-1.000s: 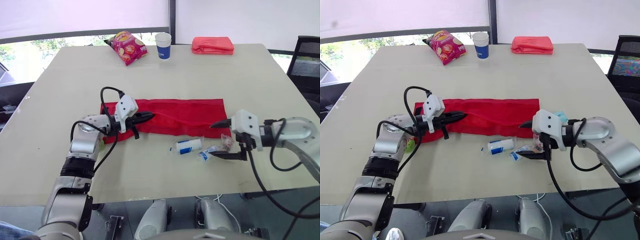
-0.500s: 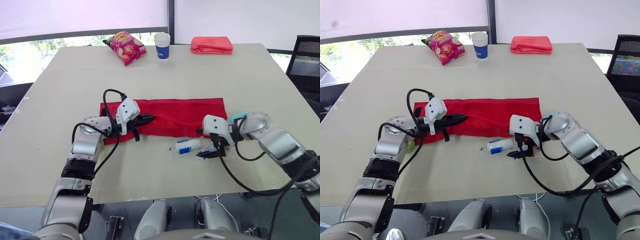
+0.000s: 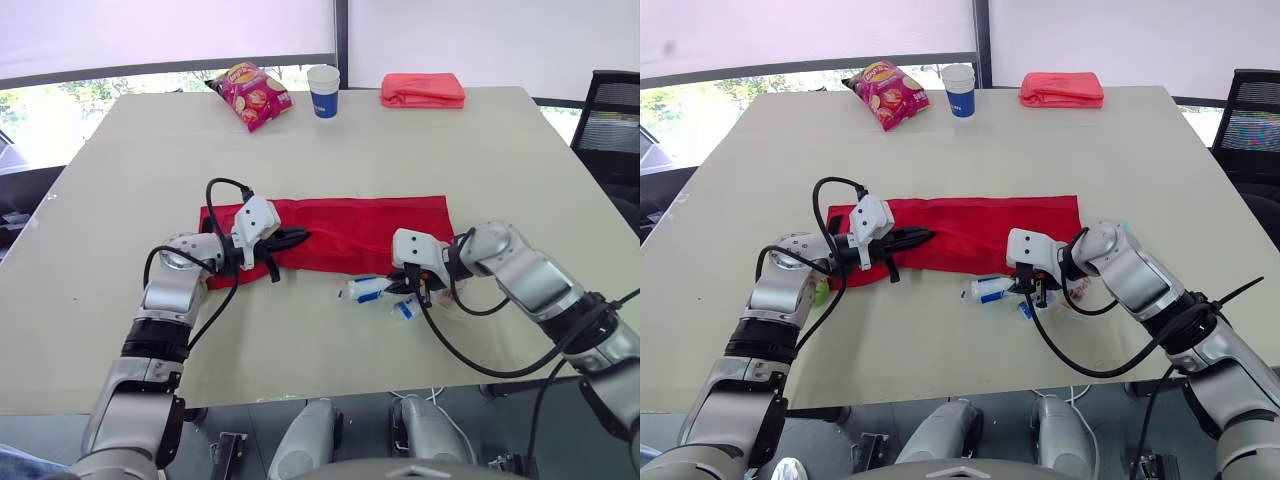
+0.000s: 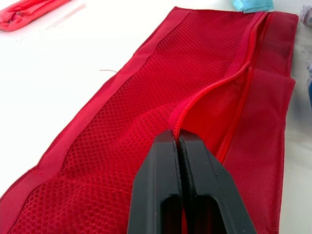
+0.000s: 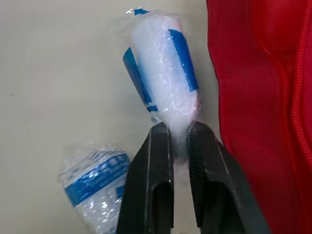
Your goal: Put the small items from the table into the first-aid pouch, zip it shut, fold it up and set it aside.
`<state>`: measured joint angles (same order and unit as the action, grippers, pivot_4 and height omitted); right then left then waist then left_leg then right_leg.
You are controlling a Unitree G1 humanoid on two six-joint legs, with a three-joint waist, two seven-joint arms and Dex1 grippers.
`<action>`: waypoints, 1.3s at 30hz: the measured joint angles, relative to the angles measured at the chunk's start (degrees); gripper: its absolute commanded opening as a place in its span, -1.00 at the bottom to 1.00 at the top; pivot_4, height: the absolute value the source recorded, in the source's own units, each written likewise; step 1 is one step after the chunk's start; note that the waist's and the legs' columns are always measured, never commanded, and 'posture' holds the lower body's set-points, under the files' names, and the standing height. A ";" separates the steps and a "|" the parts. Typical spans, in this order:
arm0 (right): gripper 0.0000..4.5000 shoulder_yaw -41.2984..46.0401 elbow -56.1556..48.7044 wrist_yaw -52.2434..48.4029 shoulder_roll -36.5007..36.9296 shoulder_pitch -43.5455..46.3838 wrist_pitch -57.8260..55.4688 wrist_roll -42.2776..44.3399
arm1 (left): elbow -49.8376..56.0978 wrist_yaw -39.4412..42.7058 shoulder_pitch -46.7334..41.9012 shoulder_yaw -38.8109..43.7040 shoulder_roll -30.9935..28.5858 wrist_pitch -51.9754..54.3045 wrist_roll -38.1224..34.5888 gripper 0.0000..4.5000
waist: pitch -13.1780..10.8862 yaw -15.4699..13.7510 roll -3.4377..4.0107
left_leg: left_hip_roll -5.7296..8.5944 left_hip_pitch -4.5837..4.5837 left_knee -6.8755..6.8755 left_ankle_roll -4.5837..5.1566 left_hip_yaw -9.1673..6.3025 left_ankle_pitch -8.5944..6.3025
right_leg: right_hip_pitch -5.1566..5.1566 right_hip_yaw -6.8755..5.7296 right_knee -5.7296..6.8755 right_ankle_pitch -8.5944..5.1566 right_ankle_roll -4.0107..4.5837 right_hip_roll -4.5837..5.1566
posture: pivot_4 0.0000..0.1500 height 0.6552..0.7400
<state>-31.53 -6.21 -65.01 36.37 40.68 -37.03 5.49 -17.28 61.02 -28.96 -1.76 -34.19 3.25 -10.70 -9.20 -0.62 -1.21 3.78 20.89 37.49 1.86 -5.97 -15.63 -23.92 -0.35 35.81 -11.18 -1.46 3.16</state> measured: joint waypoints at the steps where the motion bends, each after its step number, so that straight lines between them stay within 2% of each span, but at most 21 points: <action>1: -0.97 0.01 0.00 -0.02 -0.05 0.00 0.13 -0.02 | 0.01 0.00 0.01 0.00 0.00 0.06 0.00 -1.00 | 0.00 0.00 0.00 | 0.00 0.00 0.00 0.00 0.00 0.00 | 0.00 0.00 0.00 0.00 0.00 0.00 | 1.00 0.99; 9: -0.97 5.89 -5.34 1.24 -1.43 -0.15 -2.90 3.58 | 1.18 -0.60 0.17 0.04 0.12 1.61 -0.38 -1.00 | -0.01 -0.04 0.01 | 0.00 0.02 0.00 0.00 0.00 0.00 | -0.02 0.00 0.00 0.00 0.01 0.00 | 1.00 0.99; 14: -0.97 13.99 -16.20 9.57 -5.68 -5.93 -17.21 8.85 | 4.56 -2.88 2.55 1.08 1.27 4.77 -1.78 -1.00 | 0.00 -0.13 0.00 | -0.01 0.06 -0.05 -0.01 -0.09 -0.01 | -0.04 0.15 0.01 0.01 0.02 0.05 | 1.00 0.99; 19: -0.97 14.38 -22.64 22.28 -10.66 -7.13 -33.33 9.65 | 9.85 -7.65 4.97 1.58 4.41 9.34 -3.06 -1.00 | 0.00 -0.08 0.01 | 0.01 0.06 -0.06 -0.01 -0.09 -0.01 | -0.08 0.13 0.03 0.03 0.05 0.04 | 1.00 0.99; 22: -0.97 13.43 -22.02 26.24 -12.70 -5.76 -38.95 9.11 | 11.39 -8.84 5.26 1.87 4.50 11.00 -3.55 -1.00 | 0.00 -0.04 0.01 | 0.00 0.02 -0.06 -0.01 -0.09 0.00 | -0.08 0.03 0.05 0.05 0.07 0.00 | 1.00 0.99; 26: -0.97 14.89 -17.74 34.26 -22.74 -3.44 -46.40 8.30 | 13.58 -10.19 5.69 2.12 4.52 13.23 -4.52 -1.00 | 0.00 0.59 0.02 | -0.04 0.03 -0.15 -0.22 -0.11 0.12 | -0.17 0.07 0.11 0.08 0.12 -0.05 | 1.00 0.99; 29: -0.97 15.64 -15.17 38.27 -26.51 -1.72 -49.26 8.04 | 14.87 -11.57 5.95 2.48 4.49 15.03 -5.20 -1.00 | 0.00 0.78 0.02 | 0.02 0.05 -0.15 -0.22 -0.11 0.12 | -0.18 0.04 0.10 0.10 0.15 -0.03 | 1.00 0.99; 36: -0.97 29.59 -6.98 49.56 -43.52 2.63 -54.77 4.13 | 19.10 -12.39 7.83 1.05 4.69 16.06 -5.19 -1.00 | 0.01 1.36 0.07 | -0.01 0.04 -0.26 -0.26 -0.07 0.15 | -0.31 0.08 0.15 0.16 0.25 -0.08 | 1.00 0.99; 39: -0.97 33.21 -5.43 51.91 -44.05 3.05 -55.10 3.97 | 19.37 -12.25 8.59 0.60 4.69 16.00 -5.07 -1.00 | 0.00 1.26 0.11 | 0.04 0.04 -0.27 -0.26 -0.07 0.15 | -0.34 0.05 0.13 0.17 0.26 -0.11 | 1.00 0.99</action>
<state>1.69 -11.64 -13.10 -7.68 43.74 -92.13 9.46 2.09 48.77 -20.37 -1.16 -29.50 19.26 -15.77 -9.20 0.64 -1.10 3.82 20.94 37.22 1.60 -6.04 -15.48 -24.26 -0.30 35.94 -11.02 -1.20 3.04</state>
